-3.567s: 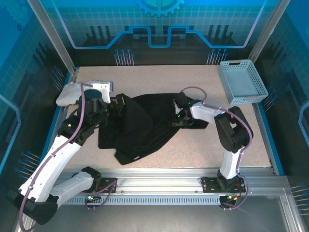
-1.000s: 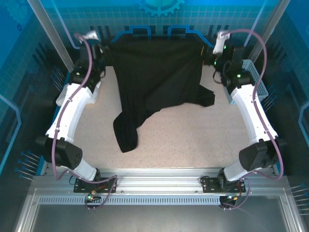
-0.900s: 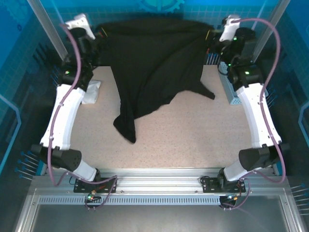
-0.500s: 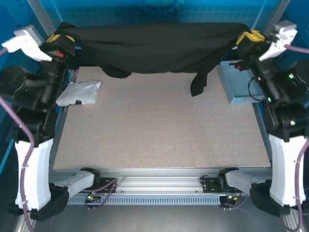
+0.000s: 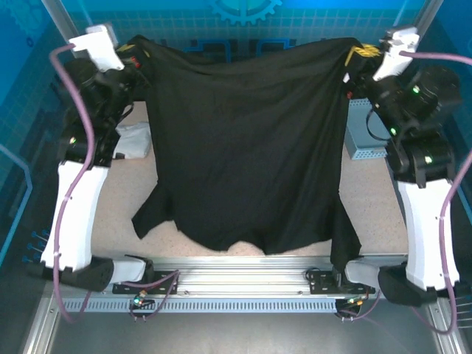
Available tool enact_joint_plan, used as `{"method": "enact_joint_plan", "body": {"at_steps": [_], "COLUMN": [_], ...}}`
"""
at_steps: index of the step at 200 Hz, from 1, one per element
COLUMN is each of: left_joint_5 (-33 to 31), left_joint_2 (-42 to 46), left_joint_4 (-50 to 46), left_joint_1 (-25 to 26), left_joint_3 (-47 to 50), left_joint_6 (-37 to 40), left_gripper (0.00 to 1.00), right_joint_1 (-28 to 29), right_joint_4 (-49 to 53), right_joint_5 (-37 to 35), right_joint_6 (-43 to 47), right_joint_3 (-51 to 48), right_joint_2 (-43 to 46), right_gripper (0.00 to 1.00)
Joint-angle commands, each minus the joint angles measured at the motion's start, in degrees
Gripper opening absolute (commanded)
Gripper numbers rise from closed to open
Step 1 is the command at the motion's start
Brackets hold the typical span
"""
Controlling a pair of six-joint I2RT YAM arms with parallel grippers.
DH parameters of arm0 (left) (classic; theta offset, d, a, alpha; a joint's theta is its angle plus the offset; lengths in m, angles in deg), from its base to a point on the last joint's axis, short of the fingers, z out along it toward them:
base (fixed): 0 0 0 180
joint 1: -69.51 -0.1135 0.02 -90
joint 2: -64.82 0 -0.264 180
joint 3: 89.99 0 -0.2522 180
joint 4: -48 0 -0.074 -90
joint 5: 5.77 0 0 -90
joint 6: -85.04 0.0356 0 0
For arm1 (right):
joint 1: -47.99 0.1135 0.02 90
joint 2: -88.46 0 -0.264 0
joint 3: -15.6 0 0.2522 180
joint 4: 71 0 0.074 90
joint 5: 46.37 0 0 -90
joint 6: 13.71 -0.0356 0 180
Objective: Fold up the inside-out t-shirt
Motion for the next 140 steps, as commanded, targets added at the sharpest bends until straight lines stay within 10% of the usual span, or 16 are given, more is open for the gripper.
{"method": "enact_joint_plan", "body": {"at_steps": [1, 87, 140], "left_joint_5": [-2.97, 1.77, 5.09], "left_joint_2": [-5.21, -24.77, -2.36], "left_joint_4": [1.70, -7.57, -0.84], "left_joint_1": [-0.72, -4.08, -3.72], "left_joint_3": [-5.80, -41.04, -8.91], "left_joint_6": [2.89, 1.03, -2.40], "left_gripper": [0.00, 0.00, 0.00], "right_joint_1": [-0.46, -1.87, -1.58], "right_joint_4": [-6.90, 0.63, 8.40], "right_joint_5": [-3.06, 1.14, 5.78], "right_joint_6": [1.85, -2.81, -2.46], "right_joint_3": [0.98, 33.40, 24.42], "right_joint_2": [-4.10, -26.84, -19.95], "right_gripper": [0.00, 0.00, 0.00]}}
